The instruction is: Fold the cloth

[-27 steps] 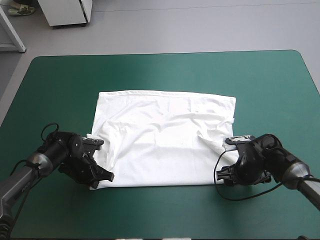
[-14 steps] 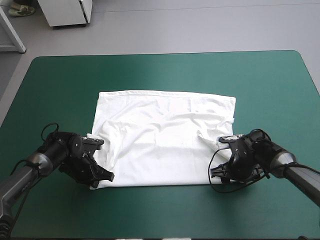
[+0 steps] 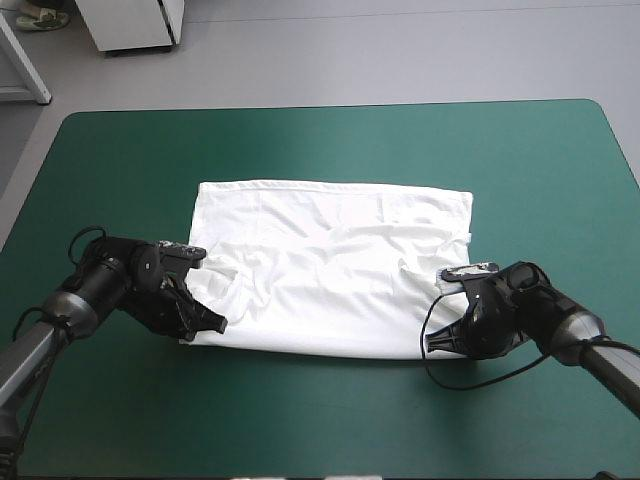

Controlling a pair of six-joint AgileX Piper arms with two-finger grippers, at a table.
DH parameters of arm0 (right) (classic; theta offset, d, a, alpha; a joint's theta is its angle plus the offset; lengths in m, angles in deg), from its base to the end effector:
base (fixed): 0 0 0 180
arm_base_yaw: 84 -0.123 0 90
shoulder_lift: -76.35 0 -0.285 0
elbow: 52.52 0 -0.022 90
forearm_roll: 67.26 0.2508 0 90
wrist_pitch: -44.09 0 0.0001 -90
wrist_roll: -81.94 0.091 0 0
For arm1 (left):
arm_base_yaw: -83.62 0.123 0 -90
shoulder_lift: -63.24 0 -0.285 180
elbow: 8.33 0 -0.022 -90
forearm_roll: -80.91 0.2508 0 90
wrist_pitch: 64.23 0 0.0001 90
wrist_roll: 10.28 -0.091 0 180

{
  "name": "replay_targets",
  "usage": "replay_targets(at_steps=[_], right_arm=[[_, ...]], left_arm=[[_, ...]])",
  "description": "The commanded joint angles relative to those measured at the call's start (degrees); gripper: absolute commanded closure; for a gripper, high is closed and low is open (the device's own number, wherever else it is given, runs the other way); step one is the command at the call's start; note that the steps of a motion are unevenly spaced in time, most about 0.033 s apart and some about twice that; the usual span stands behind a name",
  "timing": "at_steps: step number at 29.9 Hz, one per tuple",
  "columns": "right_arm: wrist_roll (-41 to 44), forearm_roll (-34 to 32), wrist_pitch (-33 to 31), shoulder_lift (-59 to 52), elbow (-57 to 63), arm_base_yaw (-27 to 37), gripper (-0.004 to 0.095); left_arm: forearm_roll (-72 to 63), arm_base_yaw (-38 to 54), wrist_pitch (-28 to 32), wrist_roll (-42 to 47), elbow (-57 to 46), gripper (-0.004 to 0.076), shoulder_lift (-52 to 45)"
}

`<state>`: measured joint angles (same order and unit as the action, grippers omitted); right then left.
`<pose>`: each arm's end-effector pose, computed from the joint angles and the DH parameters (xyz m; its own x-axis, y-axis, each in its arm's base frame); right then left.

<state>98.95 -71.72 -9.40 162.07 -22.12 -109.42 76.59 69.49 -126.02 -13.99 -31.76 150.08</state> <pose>0.2102 0.0936 0.2272 -0.9641 -0.1843 -0.1913 -0.1849 0.9826 -0.0145 0.2310 -0.0644 0.2514 -0.9525 0.2697 -0.1412 0.2803 0.9579 -0.0617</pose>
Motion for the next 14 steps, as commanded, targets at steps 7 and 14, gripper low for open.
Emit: replay_targets(at_steps=[7, 14], right_arm=[[-1.24, -5.99, -2.63, -6.18, -16.75, 0.43, 0.0927], [1.07, -16.97, 5.83, 1.81, -29.64, 0.51, 0.0927]], left_arm=[[2.16, -0.18, -3.79, -1.82, 19.89, 0.0731, -1.07], [2.9, 1.22, -6.15, -2.74, 37.02, 0.0731, 10.64]])
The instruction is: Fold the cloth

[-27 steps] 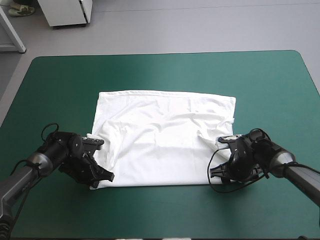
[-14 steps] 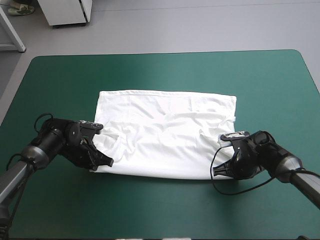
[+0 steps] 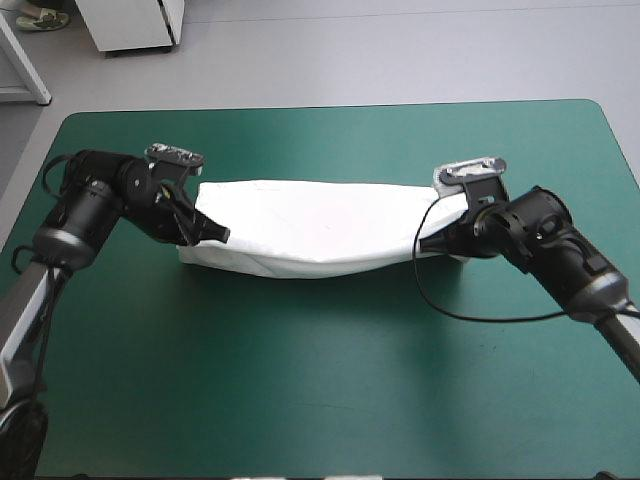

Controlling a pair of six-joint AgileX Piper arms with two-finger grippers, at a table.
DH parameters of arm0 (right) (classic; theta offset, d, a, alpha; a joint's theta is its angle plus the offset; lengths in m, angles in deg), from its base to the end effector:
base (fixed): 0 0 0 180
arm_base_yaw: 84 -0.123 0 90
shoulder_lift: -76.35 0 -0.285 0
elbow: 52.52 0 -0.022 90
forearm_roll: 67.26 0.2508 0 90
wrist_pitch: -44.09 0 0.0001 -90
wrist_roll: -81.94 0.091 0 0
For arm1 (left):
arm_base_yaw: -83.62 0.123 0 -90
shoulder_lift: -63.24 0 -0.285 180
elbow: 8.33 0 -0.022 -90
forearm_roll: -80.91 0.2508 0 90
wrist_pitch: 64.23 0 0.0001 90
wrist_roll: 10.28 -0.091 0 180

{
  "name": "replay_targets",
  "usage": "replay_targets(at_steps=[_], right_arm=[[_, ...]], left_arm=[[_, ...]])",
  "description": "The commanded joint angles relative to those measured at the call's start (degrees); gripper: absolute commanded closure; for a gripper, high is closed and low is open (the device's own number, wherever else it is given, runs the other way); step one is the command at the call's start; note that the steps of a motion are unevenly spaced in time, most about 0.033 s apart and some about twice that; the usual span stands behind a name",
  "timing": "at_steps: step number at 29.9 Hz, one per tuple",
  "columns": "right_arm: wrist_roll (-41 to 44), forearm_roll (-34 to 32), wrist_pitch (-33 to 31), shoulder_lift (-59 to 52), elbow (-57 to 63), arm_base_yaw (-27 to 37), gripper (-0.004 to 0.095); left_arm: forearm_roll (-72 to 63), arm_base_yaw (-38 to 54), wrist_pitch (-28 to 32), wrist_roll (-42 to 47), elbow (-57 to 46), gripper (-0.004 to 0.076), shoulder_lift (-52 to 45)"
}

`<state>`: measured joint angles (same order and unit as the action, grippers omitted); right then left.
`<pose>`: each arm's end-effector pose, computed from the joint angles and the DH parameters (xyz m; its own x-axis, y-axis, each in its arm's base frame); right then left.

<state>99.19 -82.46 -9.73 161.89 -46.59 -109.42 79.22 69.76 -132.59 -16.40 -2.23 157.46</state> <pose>0.2620 0.1032 0.3504 -0.7698 -0.2127 -0.6018 -0.2011 0.9757 -0.0876 0.2976 -0.0760 0.3540 -0.8621 0.3113 -0.3998 0.3342 0.9424 0.0132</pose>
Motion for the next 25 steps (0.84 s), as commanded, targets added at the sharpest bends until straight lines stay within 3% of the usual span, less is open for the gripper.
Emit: replay_targets(at_steps=[1, 5, 12, 20, 22, 25], right_arm=[[2.39, -9.15, 7.74, 4.18, -6.99, 0.51, 0.0927], [8.13, -16.38, 9.2, 11.87, -13.18, 1.95, 0.0927], [7.23, -14.76, 10.36, 24.64, -22.28, 6.22, 0.0927], [7.06, -13.86, 17.8, 31.66, -24.49, 6.34, 0.0908], [6.96, -10.9, 19.28, 32.2, -24.49, 6.34, 0.0803], [6.36, -7.91, 18.85, 32.2, -25.25, 6.34, 0.0464]], left_arm=[[0.27, 1.6, 0.18, -0.32, 10.46, 0.0731, 5.39], [0.16, 4.85, 0.18, -0.32, 18.18, 0.0731, 12.91], [-5.33, 9.06, 5.78, -0.44, 24.52, 0.0731, 23.74], [-4.97, 9.06, 16.24, -0.05, 24.52, 0.0727, 31.07], [-5.22, 9.06, 16.27, -0.04, 24.52, 0.0671, 31.8], [-5.22, 9.06, 15.74, 0.21, 24.79, 0.0482, 31.69]])
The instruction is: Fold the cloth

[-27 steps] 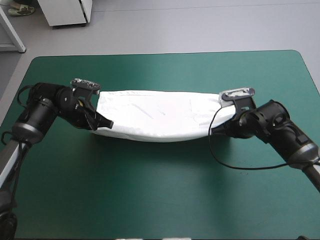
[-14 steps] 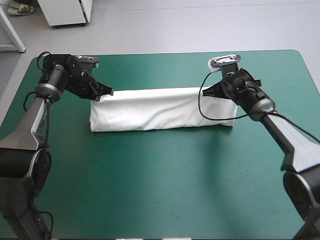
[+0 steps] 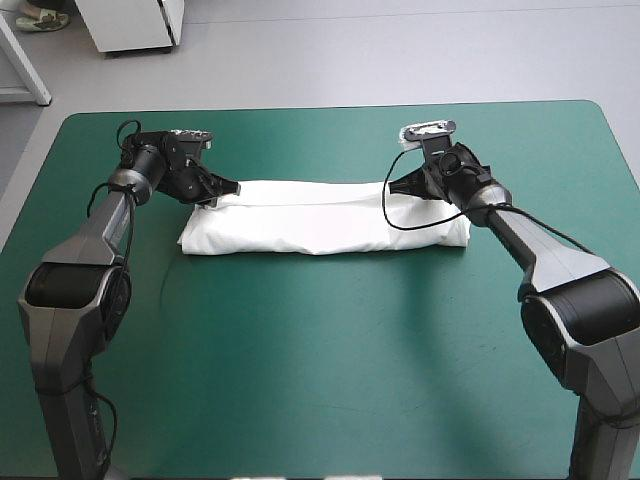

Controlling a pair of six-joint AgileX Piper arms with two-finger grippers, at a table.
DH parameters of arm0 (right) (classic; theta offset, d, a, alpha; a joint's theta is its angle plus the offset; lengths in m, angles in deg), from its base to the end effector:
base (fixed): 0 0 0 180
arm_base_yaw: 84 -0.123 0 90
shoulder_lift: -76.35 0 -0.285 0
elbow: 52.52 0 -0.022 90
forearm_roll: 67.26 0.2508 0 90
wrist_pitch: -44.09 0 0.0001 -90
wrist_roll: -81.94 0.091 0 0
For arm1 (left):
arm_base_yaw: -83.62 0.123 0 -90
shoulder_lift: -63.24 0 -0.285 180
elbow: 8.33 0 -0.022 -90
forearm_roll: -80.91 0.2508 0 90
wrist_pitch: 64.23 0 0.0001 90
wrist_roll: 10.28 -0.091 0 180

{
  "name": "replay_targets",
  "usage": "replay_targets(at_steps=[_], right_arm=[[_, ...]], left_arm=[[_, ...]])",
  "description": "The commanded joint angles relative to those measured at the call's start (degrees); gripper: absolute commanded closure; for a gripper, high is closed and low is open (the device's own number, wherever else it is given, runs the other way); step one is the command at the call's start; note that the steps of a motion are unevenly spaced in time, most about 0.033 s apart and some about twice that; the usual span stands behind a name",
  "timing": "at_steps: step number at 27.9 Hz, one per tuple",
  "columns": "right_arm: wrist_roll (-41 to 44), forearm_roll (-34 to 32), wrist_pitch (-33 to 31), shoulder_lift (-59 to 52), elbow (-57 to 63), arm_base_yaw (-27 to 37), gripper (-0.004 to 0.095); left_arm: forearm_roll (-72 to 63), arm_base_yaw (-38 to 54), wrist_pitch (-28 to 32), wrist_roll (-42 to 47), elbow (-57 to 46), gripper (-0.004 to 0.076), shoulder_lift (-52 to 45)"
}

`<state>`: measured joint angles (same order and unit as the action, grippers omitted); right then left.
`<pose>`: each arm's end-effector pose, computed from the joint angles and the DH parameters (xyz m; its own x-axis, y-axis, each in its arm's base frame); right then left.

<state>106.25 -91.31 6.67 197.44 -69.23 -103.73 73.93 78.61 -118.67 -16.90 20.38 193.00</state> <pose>0.4340 0.1317 0.2592 -0.7260 -0.1744 -0.6652 -0.1149 0.9845 -0.1327 0.4678 -0.0500 0.2333 -0.8984 0.1232 -0.4216 0.1682 0.9832 -0.0711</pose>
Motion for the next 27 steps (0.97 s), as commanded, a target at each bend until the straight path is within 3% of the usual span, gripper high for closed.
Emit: replay_targets(at_steps=[1, 4, 6, 11, 17, 20, 23, 27], right_arm=[[-0.7, 1.39, 1.82, -3.5, -3.03, 0.65, 0.0314], [-0.7, 0.46, 0.08, -5.07, -4.36, 0.65, -0.0011], [-0.62, -0.67, -0.54, -6.79, -4.61, 0.65, -0.0029], [-0.13, -3.8, -4.1, -12.87, -4.61, 0.65, 0.0018], [-1.85, -2.66, -14.36, -17.92, -4.61, 2.09, 0.0025], [-5.19, 2.39, -17.9, -18.57, -4.5, 4.95, 0.0028], [-8.89, 8.85, -21.41, -18.57, -4.5, 8.51, 0.0032], [-16.3, 22.14, -23.39, -18.57, -4.5, 14.87, 0.0076]], left_arm=[[0.06, 0.21, 1.27, 0.71, 2.6, 0.0392, -3.98], [1.26, 0.21, -1.4, 0.94, 4.61, 0.0169, -4.97], [1.85, 0.21, -3.37, 1.03, 6.96, 0.0105, -5.72], [2.91, 0.21, -9.95, 2.27, 14.03, 0.0138, -8.47], [-6.2, -0.34, -16.52, 1.55, 16.56, 0.0282, -11.91], [-8.88, -2.73, -18.48, 1.13, 16.56, 0.0449, -11.97], [-9.0, -6.26, -18.13, 0.17, 14.69, 0.0697, -11.87], [-9.5, -12.93, -11.56, -0.17, 6.09, 0.0733, -11.74]])
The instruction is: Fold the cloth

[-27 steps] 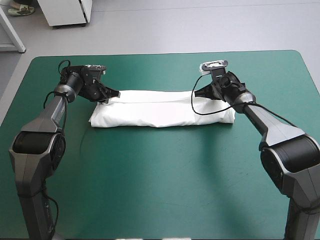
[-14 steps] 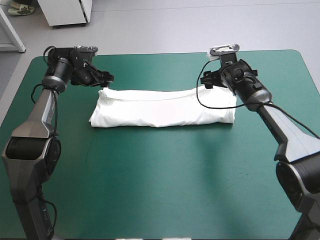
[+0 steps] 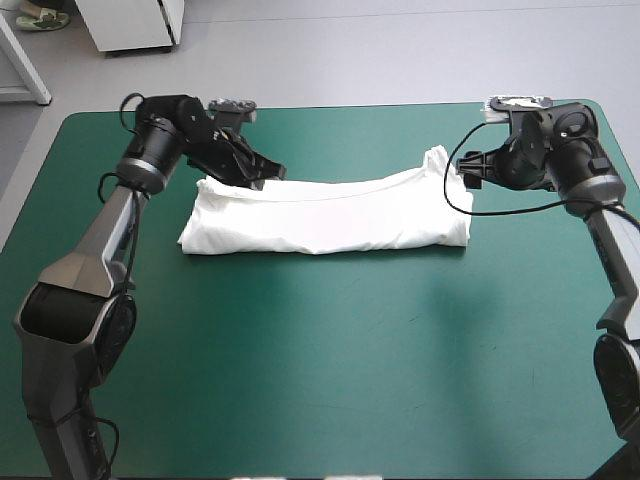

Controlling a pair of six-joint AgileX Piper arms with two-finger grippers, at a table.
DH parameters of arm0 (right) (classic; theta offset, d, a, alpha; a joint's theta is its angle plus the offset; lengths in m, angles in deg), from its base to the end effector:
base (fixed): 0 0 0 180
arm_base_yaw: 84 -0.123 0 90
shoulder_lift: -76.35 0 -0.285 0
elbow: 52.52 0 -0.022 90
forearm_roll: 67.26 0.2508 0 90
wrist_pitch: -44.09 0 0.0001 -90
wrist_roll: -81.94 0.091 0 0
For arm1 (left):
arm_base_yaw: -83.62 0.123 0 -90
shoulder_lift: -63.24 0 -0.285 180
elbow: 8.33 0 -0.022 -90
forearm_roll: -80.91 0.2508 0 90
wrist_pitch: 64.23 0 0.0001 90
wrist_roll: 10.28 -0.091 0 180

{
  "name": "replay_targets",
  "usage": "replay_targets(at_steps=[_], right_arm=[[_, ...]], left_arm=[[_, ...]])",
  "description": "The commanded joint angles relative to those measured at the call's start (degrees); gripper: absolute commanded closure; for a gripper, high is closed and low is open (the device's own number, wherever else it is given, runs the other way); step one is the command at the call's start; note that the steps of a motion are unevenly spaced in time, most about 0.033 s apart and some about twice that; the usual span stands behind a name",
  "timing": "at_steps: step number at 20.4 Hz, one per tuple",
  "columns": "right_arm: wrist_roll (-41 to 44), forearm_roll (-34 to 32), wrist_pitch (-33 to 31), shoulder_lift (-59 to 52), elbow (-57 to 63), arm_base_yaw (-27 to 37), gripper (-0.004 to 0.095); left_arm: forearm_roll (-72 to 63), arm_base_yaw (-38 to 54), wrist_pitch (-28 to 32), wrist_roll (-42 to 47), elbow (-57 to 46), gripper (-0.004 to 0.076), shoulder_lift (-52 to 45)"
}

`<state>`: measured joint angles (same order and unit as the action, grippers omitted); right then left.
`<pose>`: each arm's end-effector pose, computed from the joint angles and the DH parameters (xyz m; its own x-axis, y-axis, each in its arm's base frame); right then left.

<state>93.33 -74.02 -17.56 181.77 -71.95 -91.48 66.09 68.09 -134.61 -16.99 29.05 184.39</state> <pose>0.3711 0.0392 0.3609 -0.8380 0.0325 -0.5447 0.0453 0.9989 -0.0101 0.4119 -0.1372 0.3369 -0.8518 0.2654 -0.4517 0.3878 0.8992 -0.2029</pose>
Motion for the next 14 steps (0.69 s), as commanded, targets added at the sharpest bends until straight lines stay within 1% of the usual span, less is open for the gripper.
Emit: replay_targets(at_steps=[1, 2, 3, 4, 8, 10, 12, 14], right_arm=[[-5.75, 8.76, 0.65, -2.91, -1.78, 4.18, 0.0076], [-6.8, 10.73, 0.48, -2.91, -1.78, 4.96, 0.0076], [-8.85, 14.17, 0.12, -2.77, -1.78, 6.21, 0.0076], [-10.2, 15.79, -0.12, -2.54, -1.78, 7.01, 0.0076], [-13.07, 19.89, -2.25, 0.58, -1.78, 7.7, 0.0076], [-14.11, 22.82, -2.09, 3.37, -1.78, 7.7, 0.0076], [-15.45, 25.27, -0.97, 5.83, -1.78, 7.7, 0.0076], [-15.56, 25.41, -0.87, 7.3, -1.78, 7.7, 0.0076]], left_arm=[[-1.89, -3.94, 7.44, 0.28, -6.1, 0.0733, -3.13], [-2.18, -4.55, 9.17, 0.52, -7.92, 0.0733, -3.02], [-2.48, -5.56, 12.24, 0.76, -10.75, 0.0733, -2.77], [-2.99, -6.28, 14.29, 0.88, -12.43, 0.0733, -2.15], [-4.04, -8.49, 18.46, 0.88, -13.34, 0.0733, 2.62], [-4.04, -9.2, 19.78, 0.88, -13.34, 0.0733, 5.11], [-4.15, -9.64, 19.27, 0.61, -13.34, 0.0733, 7.02], [-4.03, -9.88, 18.59, 0.72, -13.49, 0.0733, 7.59]])
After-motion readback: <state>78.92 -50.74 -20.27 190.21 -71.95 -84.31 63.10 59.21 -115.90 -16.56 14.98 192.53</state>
